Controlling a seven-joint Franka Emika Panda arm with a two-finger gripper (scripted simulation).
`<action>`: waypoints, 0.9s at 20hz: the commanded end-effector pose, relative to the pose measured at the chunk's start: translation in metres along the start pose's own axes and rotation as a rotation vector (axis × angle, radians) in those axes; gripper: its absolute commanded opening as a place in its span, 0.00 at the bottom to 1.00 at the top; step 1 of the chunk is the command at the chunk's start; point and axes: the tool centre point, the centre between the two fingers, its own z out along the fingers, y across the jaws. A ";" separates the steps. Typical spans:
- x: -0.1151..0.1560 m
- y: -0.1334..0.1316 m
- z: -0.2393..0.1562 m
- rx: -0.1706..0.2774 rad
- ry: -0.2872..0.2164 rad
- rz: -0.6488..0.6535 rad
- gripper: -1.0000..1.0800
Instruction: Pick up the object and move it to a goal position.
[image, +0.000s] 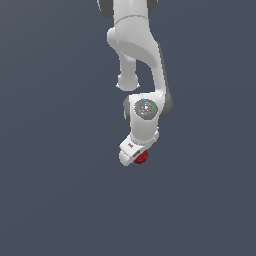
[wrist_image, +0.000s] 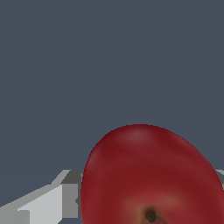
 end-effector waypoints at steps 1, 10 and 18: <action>-0.002 0.021 -0.008 -0.002 0.002 0.000 0.00; -0.010 0.100 -0.034 -0.001 0.002 0.000 0.00; -0.014 0.154 -0.052 -0.001 0.002 0.000 0.00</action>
